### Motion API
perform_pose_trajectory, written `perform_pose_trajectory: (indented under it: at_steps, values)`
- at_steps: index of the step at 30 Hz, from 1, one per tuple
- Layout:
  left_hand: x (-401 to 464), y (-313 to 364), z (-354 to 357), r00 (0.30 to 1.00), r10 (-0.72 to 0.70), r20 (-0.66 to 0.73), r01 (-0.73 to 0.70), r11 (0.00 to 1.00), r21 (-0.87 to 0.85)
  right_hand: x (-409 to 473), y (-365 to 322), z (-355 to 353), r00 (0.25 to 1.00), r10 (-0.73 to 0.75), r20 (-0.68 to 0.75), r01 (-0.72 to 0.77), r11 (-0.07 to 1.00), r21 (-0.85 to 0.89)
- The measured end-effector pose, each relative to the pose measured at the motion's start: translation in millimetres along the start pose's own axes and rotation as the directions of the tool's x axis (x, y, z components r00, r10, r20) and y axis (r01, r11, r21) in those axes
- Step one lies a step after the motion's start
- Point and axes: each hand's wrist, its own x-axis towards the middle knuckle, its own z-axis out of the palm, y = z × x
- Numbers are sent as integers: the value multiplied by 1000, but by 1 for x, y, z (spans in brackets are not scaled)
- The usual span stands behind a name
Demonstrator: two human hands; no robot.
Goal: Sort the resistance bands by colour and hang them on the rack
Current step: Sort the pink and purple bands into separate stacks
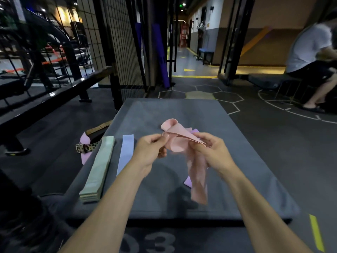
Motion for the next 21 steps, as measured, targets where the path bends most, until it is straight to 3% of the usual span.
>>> perform_pose_trajectory:
  at_steps: [3,7,11,14,16,17,18,19,21]
  values:
    - [10,-1,2,998,-2,-67,0,1000,-27,5,10,-17,982,139,130,-134,990,-40]
    - [24,-8,0,990,47,-132,-40,998,54,10,20,-34,949,242,203,-264,960,90]
    - [32,-10,3,983,71,-168,-61,996,63,18,28,-42,959,231,-167,-210,969,133]
    - [30,-4,5,988,119,-97,-114,992,49,24,41,-54,893,224,-391,-304,940,-156]
    - [24,5,7,986,156,-63,-154,987,38,21,42,-52,894,249,-372,-423,743,-519]
    - [21,9,8,983,177,-56,-175,983,50,18,39,-48,915,219,-339,-395,660,-639]
    - [18,12,9,978,199,-55,-195,978,75,13,30,-40,947,154,-281,-310,659,-685]
    - [15,15,10,973,222,-59,-216,971,103,10,21,-32,978,75,-195,-186,738,-649]
    - [11,20,13,966,251,-70,-241,963,119,0,0,-9,1000,-5,6,7,928,-372]
